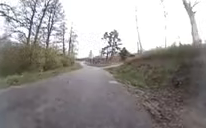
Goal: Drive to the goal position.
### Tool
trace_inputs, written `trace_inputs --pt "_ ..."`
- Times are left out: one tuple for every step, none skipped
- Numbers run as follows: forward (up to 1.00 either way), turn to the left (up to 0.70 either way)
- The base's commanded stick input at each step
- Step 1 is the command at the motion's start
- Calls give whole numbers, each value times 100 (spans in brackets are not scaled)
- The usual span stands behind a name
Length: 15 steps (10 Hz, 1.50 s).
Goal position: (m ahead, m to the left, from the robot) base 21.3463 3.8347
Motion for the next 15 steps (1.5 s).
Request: trace_inputs --pt "70 0" --pt "70 0" --pt "70 0" --pt "70 0" --pt "70 0" --pt "70 0" --pt "70 0" --pt "70 0" --pt "70 0" --pt "70 0" --pt "70 0" --pt "70 0" --pt "70 0" --pt "70 0" --pt "70 0"
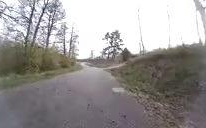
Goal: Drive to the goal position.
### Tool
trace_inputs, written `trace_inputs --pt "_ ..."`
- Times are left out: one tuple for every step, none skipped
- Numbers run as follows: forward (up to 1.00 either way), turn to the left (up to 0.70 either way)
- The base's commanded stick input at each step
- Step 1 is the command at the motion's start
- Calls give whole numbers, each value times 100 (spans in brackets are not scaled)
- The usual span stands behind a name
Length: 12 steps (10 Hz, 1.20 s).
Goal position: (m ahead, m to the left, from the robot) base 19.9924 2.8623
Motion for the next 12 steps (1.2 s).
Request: trace_inputs --pt "70 0" --pt "70 0" --pt "70 0" --pt "70 0" --pt "70 0" --pt "70 0" --pt "70 0" --pt "70 0" --pt "70 0" --pt "70 0" --pt "70 0" --pt "70 0"
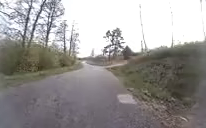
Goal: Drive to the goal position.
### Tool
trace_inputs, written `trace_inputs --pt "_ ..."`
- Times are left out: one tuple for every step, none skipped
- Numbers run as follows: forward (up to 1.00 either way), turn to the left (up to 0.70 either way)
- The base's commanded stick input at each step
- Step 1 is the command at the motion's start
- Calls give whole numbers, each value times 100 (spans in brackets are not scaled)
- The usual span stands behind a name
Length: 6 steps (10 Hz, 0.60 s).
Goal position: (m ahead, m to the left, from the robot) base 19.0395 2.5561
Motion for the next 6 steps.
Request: trace_inputs --pt "70 0" --pt "70 0" --pt "70 0" --pt "70 0" --pt "70 0" --pt "70 0"
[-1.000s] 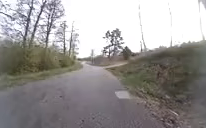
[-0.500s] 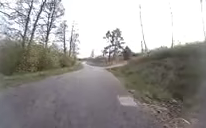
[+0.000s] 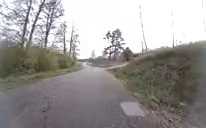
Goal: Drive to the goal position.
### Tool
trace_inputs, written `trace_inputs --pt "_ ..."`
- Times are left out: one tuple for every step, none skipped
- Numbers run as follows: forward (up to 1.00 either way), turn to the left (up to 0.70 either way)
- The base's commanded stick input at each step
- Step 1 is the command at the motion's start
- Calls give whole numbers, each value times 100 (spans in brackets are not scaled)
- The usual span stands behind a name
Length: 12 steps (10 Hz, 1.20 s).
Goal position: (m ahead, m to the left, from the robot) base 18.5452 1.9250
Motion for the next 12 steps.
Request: trace_inputs --pt "70 0" --pt "70 0" --pt "70 0" --pt "70 0" --pt "70 0" --pt "70 0" --pt "70 0" --pt "70 0" --pt "70 0" --pt "70 0" --pt "70 0" --pt "70 0"
